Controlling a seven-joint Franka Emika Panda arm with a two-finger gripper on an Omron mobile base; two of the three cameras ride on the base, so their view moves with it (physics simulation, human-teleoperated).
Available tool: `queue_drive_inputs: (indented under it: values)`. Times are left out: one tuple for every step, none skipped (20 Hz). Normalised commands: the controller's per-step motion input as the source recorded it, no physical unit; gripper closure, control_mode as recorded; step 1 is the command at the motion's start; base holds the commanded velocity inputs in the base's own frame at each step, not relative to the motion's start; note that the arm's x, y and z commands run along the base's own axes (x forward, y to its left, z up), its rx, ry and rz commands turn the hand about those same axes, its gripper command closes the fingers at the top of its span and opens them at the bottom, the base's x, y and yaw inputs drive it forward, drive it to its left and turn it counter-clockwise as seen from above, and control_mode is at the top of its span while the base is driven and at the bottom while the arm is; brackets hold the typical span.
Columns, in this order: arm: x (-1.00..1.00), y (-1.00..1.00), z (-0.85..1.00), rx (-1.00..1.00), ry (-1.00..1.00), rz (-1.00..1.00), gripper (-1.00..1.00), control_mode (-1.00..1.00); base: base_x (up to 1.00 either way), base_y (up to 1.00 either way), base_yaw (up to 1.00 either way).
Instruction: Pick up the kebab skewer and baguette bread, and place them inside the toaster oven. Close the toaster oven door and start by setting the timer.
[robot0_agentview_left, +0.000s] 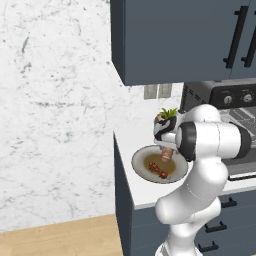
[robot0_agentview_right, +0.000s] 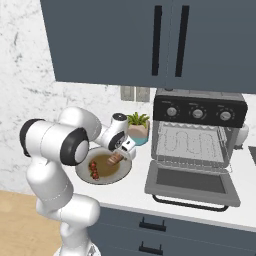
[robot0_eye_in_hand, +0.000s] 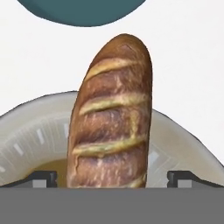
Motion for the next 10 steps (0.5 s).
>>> queue_drive_inputs:
  values:
    - [0.12, 0.00, -0.11, 0.00, 0.00, 0.00, -1.00, -1.00, 0.00, 0.00, 0.00]
    - [0.10, 0.00, -0.23, 0.00, 0.00, 0.00, -1.00, -1.00, 0.00, 0.00, 0.00]
    - [0.00, 0.00, -0.24, 0.00, -0.01, 0.00, -1.00, -1.00, 0.00, 0.00, 0.00]
    - [0.00, 0.00, -0.21, 0.00, 0.00, 0.00, -1.00, -1.00, 0.00, 0.00, 0.00]
    - [0.15, 0.00, -0.16, 0.00, 0.00, 0.00, -1.00, -1.00, 0.00, 0.00, 0.00]
    - [0.12, 0.02, -0.19, 0.00, 0.00, -0.01, -1.00, -1.00, 0.00, 0.00, 0.00]
    - [0.00, 0.00, -0.22, 0.00, 0.00, 0.00, -1.00, -1.00, 0.00, 0.00, 0.00]
    - [0.00, 0.00, -0.21, 0.00, 0.00, 0.00, -1.00, -1.00, 0.00, 0.00, 0.00]
    - [0.04, 0.00, -0.15, 0.00, 0.00, 0.00, -1.00, -1.00, 0.00, 0.00, 0.00]
    - [0.05, 0.00, -0.06, 0.00, 0.00, 0.00, -1.00, -1.00, 0.00, 0.00, 0.00]
